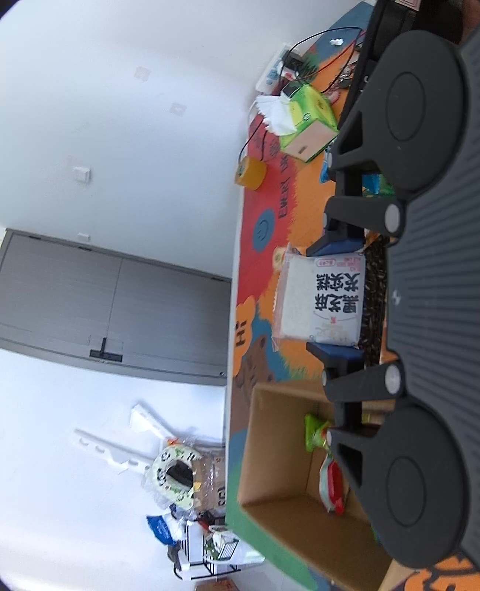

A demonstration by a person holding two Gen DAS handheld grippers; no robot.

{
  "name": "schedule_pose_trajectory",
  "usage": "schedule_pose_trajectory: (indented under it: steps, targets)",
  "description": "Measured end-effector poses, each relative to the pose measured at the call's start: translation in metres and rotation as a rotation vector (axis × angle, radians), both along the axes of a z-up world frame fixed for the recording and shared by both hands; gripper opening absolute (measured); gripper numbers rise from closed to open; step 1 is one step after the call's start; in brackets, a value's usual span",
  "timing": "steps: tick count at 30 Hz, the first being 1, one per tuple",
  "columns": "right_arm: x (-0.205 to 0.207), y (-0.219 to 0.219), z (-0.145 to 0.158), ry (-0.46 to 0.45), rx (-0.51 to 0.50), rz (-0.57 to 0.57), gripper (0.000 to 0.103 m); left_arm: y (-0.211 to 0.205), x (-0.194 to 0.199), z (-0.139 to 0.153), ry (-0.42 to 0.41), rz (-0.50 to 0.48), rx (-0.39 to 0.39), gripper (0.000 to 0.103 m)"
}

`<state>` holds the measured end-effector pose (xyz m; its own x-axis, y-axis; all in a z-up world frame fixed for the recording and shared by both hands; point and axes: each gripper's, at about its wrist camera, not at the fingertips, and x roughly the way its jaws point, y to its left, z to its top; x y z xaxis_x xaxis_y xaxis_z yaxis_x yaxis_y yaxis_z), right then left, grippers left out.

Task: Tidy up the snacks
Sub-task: 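Carry both snacks over the cardboard box and release them inside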

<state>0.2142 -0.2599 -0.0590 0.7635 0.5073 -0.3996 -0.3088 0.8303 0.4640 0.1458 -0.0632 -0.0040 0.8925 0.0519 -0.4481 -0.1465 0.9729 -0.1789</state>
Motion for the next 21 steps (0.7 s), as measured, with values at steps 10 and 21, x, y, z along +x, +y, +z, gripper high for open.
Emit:
schedule_pose_trajectory:
  steps: [10, 21]
  targets:
    - [-0.014, 0.042, 0.019, -0.044, -0.003, 0.064, 0.031, 0.042, -0.023, 0.010, -0.030, 0.072, -0.009, 0.046]
    - [-0.021, 0.091, 0.027, -0.063, -0.025, 0.149, 0.031, 0.102, -0.042, 0.000, -0.015, 0.161, -0.051, 0.046]
